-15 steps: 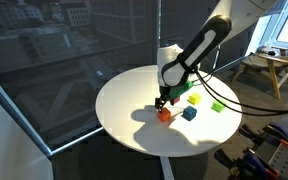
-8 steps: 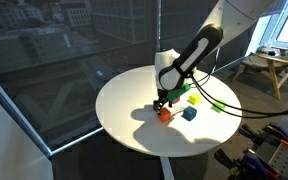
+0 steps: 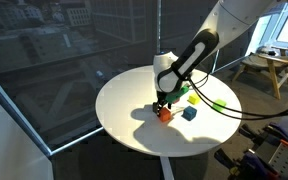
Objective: Put the.orange block on the blue block
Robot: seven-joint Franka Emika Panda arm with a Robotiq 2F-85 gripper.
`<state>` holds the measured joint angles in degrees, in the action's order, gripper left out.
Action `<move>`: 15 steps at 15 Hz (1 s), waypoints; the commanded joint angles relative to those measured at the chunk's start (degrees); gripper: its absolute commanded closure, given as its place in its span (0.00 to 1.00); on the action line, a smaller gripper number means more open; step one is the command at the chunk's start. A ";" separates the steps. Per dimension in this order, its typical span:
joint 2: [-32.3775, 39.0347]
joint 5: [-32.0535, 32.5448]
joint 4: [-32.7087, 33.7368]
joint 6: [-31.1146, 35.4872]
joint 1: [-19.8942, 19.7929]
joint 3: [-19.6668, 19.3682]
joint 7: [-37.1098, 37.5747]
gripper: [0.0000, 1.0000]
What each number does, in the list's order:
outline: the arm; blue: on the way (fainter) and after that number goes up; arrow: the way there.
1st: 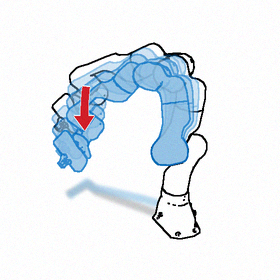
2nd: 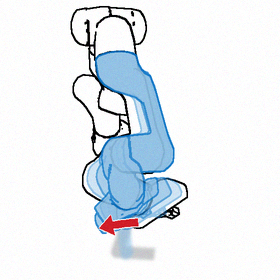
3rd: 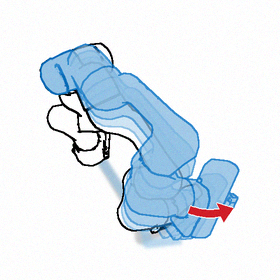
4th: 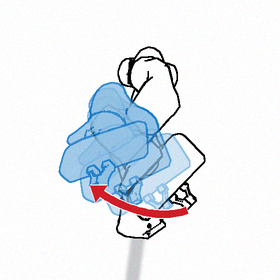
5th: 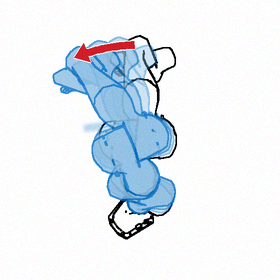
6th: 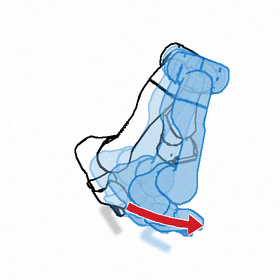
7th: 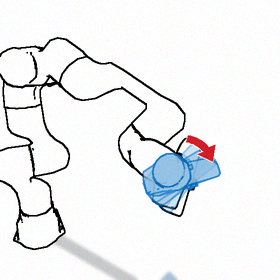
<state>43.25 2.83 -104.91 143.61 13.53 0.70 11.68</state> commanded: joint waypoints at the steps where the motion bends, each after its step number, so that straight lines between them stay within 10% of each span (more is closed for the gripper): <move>1: 0.86 0.60 2.02 -2.06 0.36 -0.43 0.68 0.34; 5: 0.73 0.57 2.17 -3.52 0.40 -0.45 0.82 0.67; 15: -1.44 0.65 3.05 -10.00 0.33 -0.28 1.40 0.77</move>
<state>43.30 2.83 -102.50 135.74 13.54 0.69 11.74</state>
